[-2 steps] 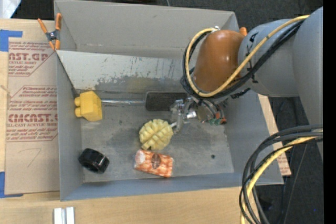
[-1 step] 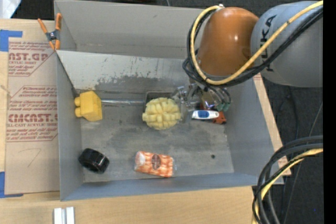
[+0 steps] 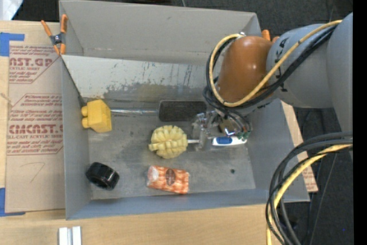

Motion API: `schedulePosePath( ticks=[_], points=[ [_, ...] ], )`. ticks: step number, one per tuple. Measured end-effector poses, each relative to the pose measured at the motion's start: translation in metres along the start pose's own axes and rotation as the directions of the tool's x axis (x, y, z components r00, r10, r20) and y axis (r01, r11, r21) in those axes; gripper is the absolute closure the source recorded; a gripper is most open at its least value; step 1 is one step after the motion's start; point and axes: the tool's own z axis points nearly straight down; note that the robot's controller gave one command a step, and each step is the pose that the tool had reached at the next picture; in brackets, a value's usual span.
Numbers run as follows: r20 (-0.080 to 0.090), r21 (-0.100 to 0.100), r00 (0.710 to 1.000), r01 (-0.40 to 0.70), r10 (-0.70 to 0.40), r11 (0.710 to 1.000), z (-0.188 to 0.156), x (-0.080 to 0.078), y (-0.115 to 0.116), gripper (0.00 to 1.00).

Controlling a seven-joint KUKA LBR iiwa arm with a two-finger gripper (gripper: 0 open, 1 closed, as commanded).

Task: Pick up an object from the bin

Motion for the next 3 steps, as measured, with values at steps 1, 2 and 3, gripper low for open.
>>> schedulePosePath(
  ticks=[1,2,3],
  points=[
    [0.030,0.004,1.000,-0.001,0.001,1.000,-0.268,-0.002,0.034,1.00],
    [0.036,0.004,0.999,-0.001,0.001,1.000,-0.299,-0.003,0.038,1.00],
    [0.030,0.003,0.999,0.028,-0.028,1.000,-0.246,0.037,0.080,1.00]
  ],
)
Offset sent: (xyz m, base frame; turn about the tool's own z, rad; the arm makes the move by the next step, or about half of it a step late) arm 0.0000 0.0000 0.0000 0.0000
